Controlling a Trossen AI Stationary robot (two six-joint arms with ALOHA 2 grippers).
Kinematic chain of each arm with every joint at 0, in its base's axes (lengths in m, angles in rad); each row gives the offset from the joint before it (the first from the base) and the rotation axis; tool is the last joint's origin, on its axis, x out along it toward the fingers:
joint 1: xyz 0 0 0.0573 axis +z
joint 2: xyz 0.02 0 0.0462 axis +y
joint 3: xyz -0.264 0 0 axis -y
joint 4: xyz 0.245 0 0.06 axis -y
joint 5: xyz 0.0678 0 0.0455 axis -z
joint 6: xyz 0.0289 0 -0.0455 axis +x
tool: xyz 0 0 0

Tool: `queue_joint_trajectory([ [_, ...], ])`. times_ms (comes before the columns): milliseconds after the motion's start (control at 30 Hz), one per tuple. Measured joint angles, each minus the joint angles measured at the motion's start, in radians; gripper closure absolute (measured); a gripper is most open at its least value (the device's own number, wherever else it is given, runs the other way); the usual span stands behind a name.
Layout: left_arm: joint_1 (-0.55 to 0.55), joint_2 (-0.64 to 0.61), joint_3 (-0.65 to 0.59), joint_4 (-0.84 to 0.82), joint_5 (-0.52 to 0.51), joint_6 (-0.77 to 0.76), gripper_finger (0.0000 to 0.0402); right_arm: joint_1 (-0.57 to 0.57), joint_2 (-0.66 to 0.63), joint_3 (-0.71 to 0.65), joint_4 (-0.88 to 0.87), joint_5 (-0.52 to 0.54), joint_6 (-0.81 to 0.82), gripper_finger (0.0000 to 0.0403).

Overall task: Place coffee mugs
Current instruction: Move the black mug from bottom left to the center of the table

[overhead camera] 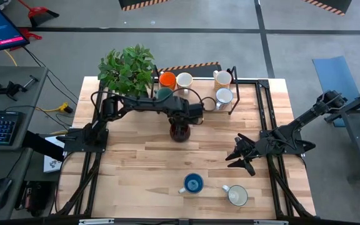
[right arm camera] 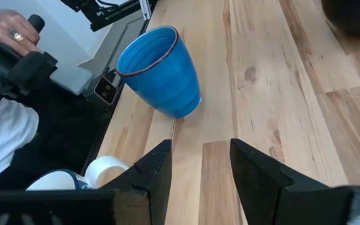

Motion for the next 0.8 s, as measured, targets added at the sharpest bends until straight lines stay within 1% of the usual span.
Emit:
queue_joint_trajectory([
  [133, 0.0, -0.002, 0.0, 0.002, 0.002, 0.0, 0.0348, 0.0, 0.0, 0.0, 0.0, -0.002, 0.01, 0.0261],
  [433, 0.0, -0.003, 0.0, 0.0, 0.002, 0.001, 0.0322, 0.0, 0.0, 0.0, 0.0, -0.01, 0.008, 0.0261],
  [600, 0.0, -0.008, 0.016, -0.021, -0.007, 0.0, 0.028, 0.0, 0.0, 0.0, 0.0, -0.011, 0.008, 0.0261],
  [733, -0.006, -0.009, 0.063, -0.043, -0.01, 0.001, 0.0245, 0.0, 0.0, 0.0, 0.0, -0.01, 0.008, 0.0261],
  [800, -0.012, -0.007, 0.112, -0.097, -0.01, 0.001, 0.0233, 0.0, 0.0, 0.0, -0.001, -0.011, 0.007, 0.0261],
])
